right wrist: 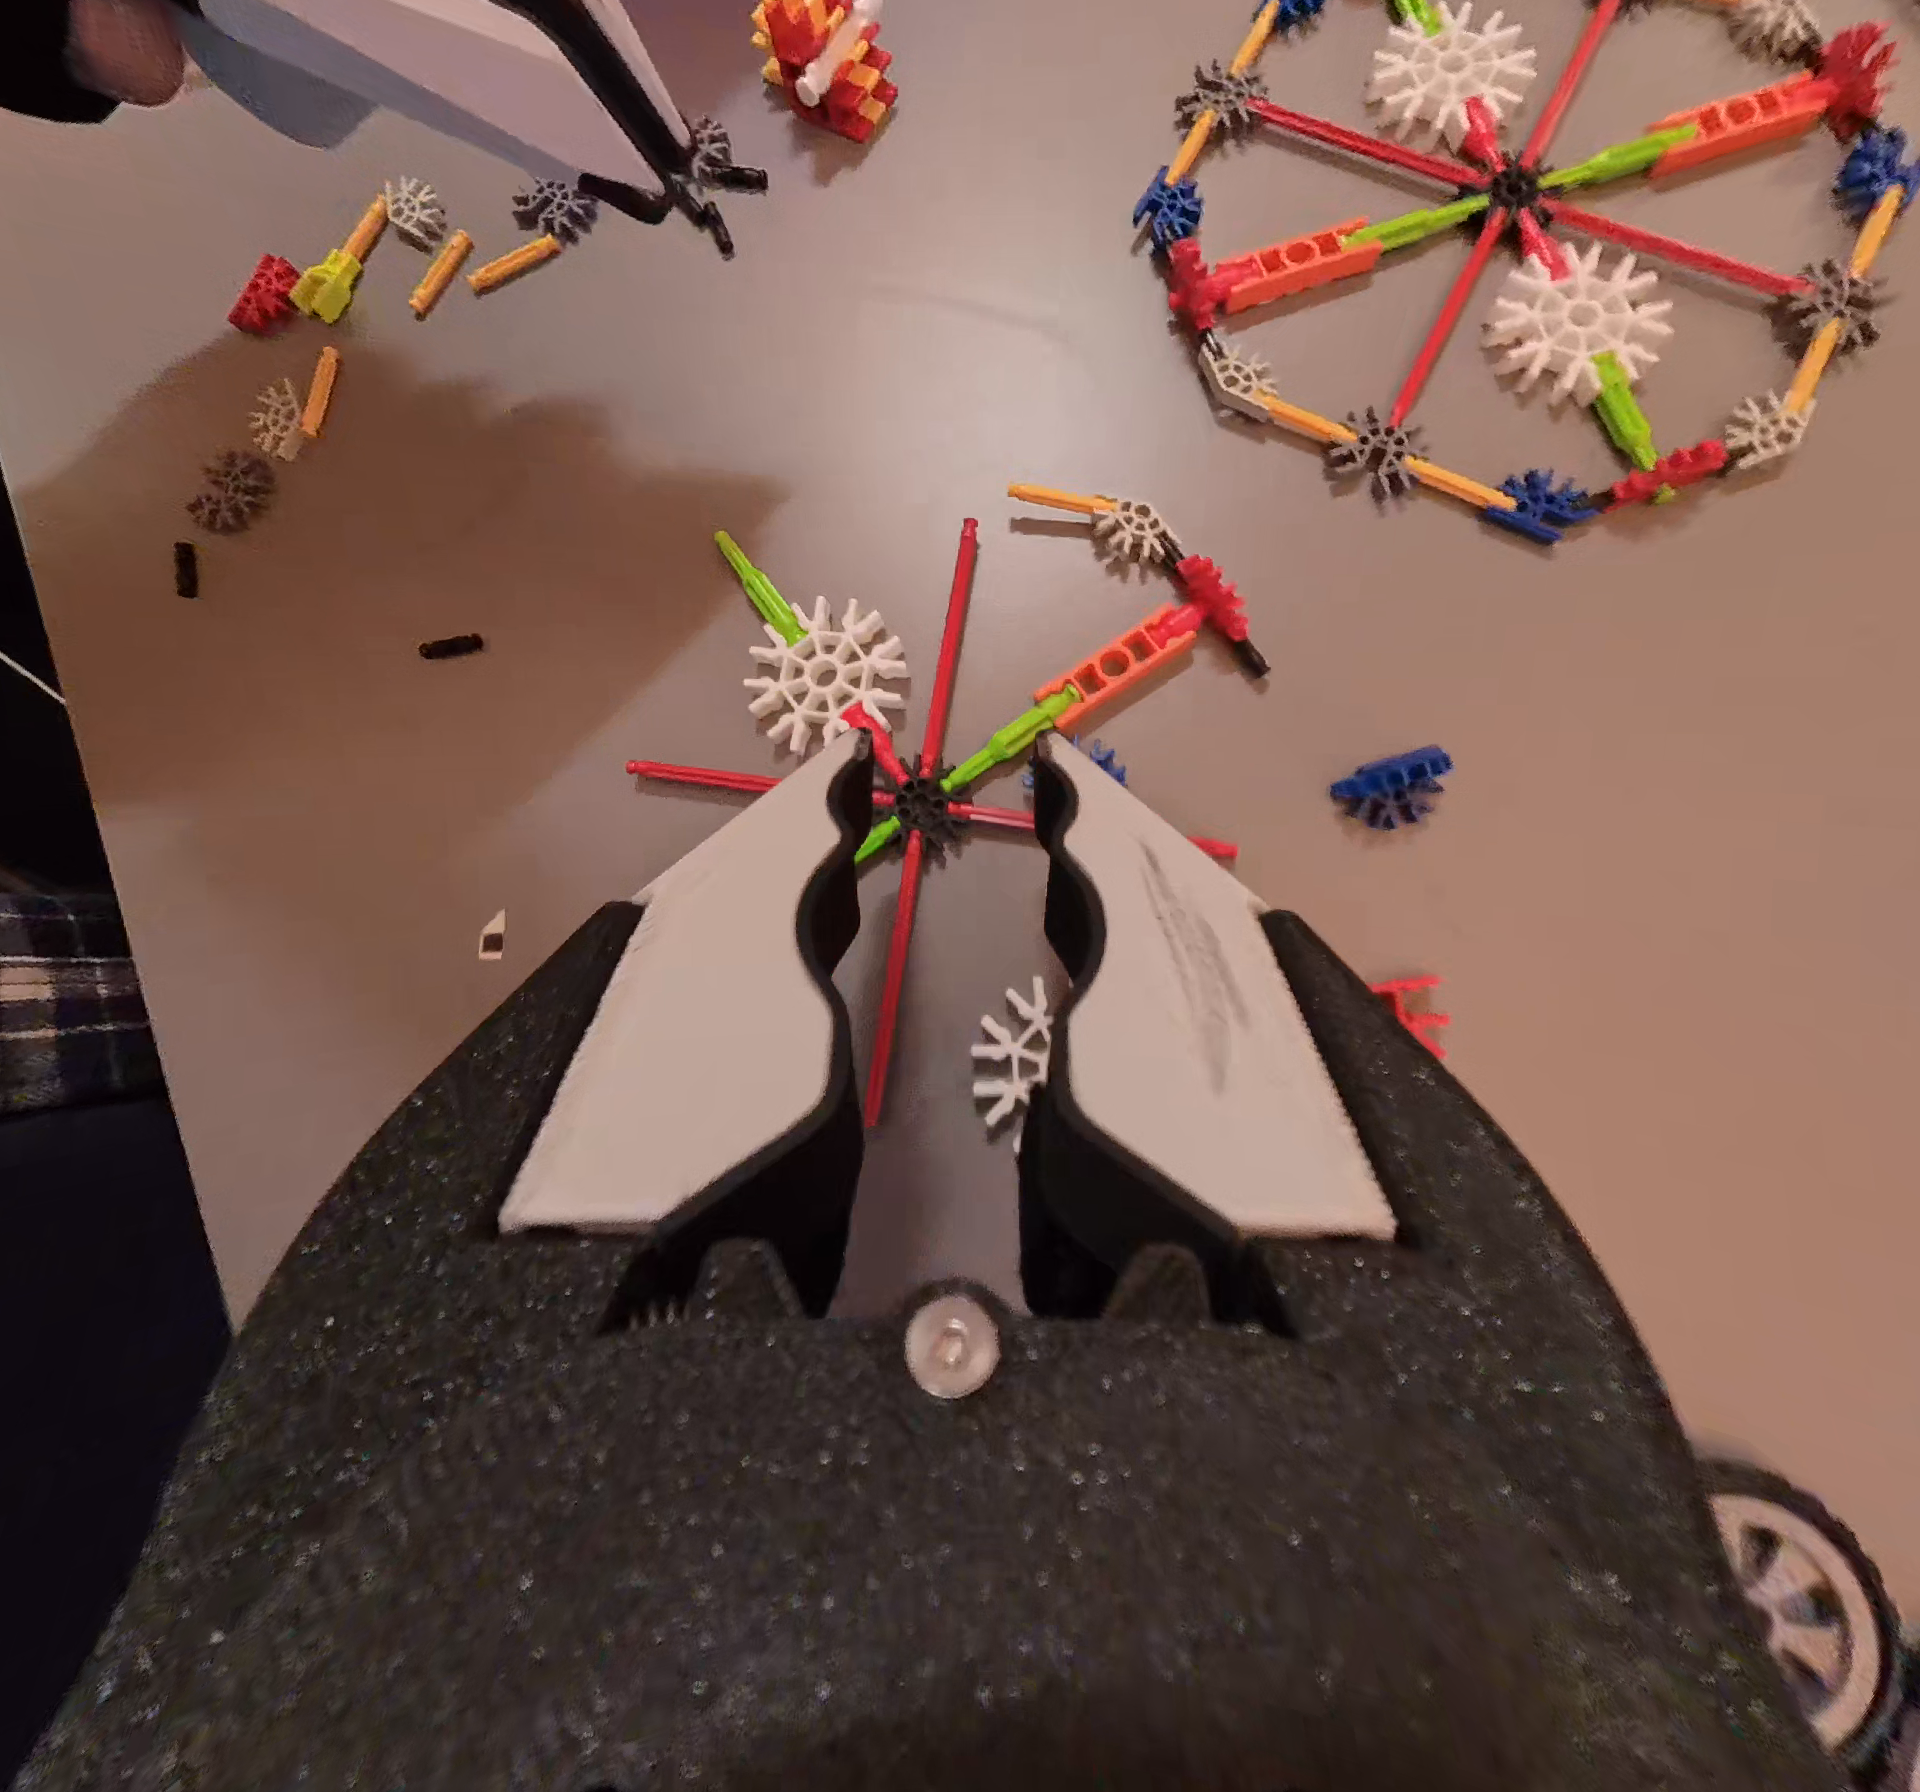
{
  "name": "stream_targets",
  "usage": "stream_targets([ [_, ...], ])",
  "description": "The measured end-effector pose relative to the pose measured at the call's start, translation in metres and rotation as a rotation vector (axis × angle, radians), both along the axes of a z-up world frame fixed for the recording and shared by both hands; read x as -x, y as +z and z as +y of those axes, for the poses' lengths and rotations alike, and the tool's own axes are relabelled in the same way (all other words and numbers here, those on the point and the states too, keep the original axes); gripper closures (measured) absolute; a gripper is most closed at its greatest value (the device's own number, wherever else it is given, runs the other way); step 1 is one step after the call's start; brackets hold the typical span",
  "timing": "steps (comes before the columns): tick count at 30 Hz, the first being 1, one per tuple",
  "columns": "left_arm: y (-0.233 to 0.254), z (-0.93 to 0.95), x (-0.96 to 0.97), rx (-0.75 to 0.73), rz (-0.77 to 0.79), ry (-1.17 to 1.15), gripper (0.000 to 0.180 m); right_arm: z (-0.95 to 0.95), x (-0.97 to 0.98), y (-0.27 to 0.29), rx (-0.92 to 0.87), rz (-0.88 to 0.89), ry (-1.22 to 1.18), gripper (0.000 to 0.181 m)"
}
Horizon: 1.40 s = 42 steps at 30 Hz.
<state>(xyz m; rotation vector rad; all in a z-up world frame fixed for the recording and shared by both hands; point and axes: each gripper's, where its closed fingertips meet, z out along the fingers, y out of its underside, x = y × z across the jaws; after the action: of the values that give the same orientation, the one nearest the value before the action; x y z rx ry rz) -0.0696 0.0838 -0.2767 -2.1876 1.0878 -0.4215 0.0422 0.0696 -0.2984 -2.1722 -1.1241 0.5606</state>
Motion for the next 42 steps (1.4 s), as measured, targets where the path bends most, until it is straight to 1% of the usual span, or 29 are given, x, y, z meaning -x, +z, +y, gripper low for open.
stream_targets([
  [4,-0.005,-0.007,0.003,0.01,0.013,0.011,0.175,0.0,0.009,-0.008,-0.014,-0.028,0.037,0.147],
  [7,-0.007,-0.011,0.003,0.012,0.008,0.019,0.176,-0.002,0.01,-0.02,0.009,-0.069,0.054,0.144],
  [19,-0.008,-0.016,0.003,0.025,-0.006,0.05,0.176,-0.021,0.017,-0.021,0.03,-0.042,0.131,0.144],
  [24,0.002,-0.013,0.009,0.001,-0.021,0.073,0.175,-0.026,0.018,-0.009,0.025,0.015,0.13,0.14],
  [31,0.027,-0.006,0.025,-0.047,-0.049,0.112,0.175,-0.038,0.014,0.008,-0.016,0.096,0.128,0.138],
  [42,0.028,-0.003,0.039,-0.059,-0.029,0.14,0.175,-0.062,0.011,0.006,-0.043,0.173,0.129,0.139],
])
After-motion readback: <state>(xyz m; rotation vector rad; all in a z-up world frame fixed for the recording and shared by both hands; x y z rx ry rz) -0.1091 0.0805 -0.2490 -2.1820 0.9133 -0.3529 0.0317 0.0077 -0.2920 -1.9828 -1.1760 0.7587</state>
